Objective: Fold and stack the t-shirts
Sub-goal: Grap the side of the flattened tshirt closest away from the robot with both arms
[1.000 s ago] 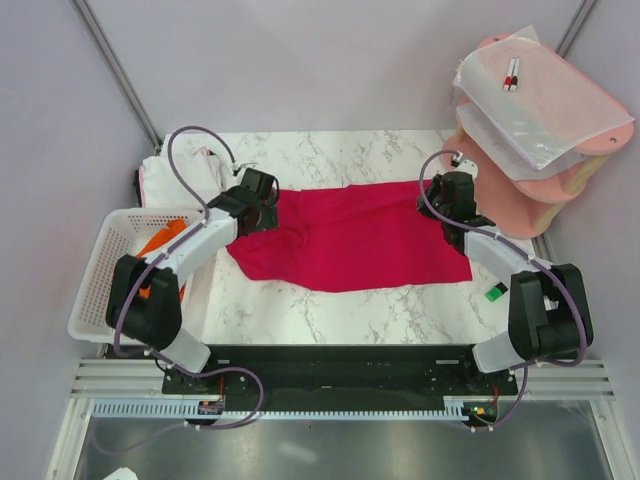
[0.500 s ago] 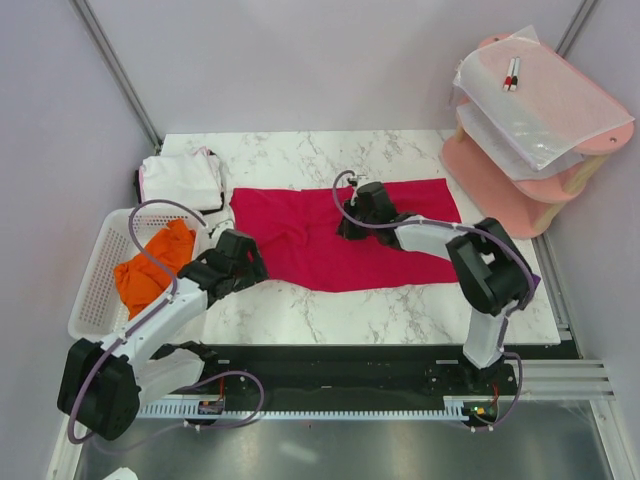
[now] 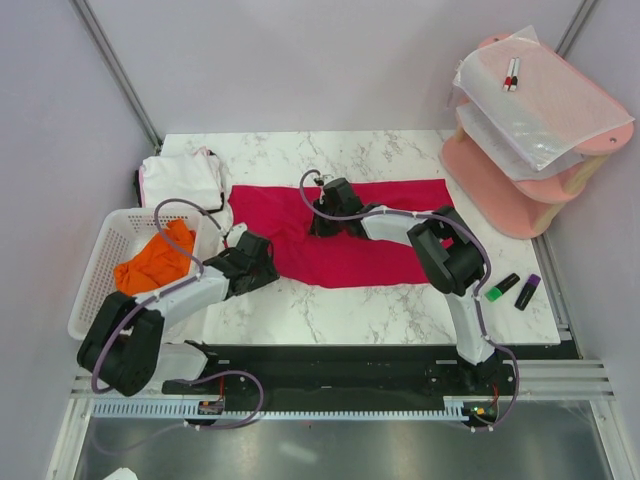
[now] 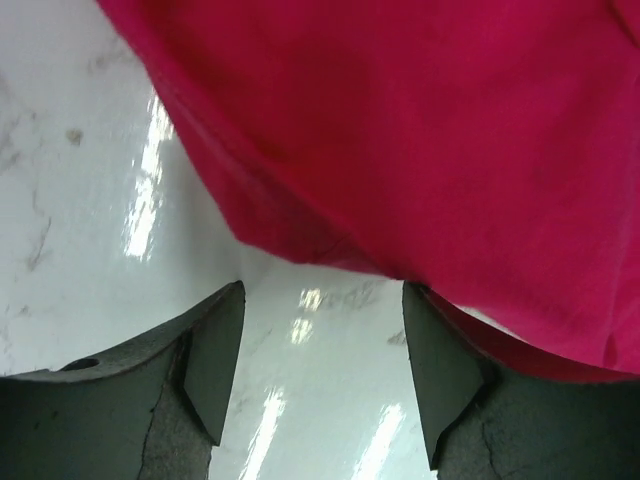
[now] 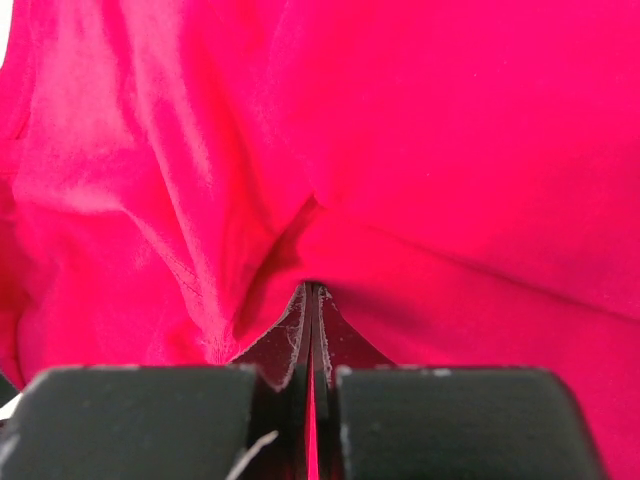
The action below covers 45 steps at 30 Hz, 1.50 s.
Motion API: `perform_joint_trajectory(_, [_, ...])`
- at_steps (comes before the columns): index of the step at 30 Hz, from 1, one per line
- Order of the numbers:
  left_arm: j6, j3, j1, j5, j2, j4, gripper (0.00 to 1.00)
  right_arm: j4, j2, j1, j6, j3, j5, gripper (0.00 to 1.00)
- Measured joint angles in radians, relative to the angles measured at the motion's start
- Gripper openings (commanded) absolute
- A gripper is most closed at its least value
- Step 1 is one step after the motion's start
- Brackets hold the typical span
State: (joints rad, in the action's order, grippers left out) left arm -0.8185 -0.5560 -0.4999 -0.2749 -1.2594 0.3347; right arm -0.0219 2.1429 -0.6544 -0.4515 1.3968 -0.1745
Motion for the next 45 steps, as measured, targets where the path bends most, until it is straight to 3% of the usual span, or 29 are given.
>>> perform_joint_trajectory(3, [0.0,-0.061,0.0,-0.036,-0.093,-0.039,0.67,0.022,0.024,0.0,0.001,0.043,0.013,0.02])
perform_joint_trajectory(4, [0.0,-0.078,0.0,-0.047,-0.118,-0.049,0.61,0.026,0.03,0.0,0.001,0.053,0.016,0.02])
perform_joint_trajectory(5, [0.0,-0.097,0.0,-0.059,-0.145,-0.064,0.36,0.032,0.034,0.0,0.001,0.063,0.019,0.03])
perform_joint_trajectory(8, [0.002,-0.131,0.0,-0.082,-0.2,-0.095,0.02,0.041,0.046,0.0,0.003,0.083,0.024,0.03])
perform_joint_trajectory(22, [0.08,-0.246,-0.002,-0.134,-0.158,-0.101,0.02,0.043,0.052,0.006,0.004,0.092,0.026,0.04])
perform_joint_trajectory(33, [0.184,-0.551,0.0,-0.165,-0.374,-0.084,0.02,0.034,0.056,0.017,0.004,0.092,0.025,0.04])
perform_joint_trajectory(40, [0.24,-0.672,0.0,-0.156,-0.34,-0.015,0.02,0.025,0.059,0.032,0.004,0.092,0.025,0.04])
perform_joint_trajectory(45, [0.27,-0.714,0.0,-0.133,-0.24,0.132,0.04,0.021,0.06,0.036,0.004,0.092,0.018,0.05])
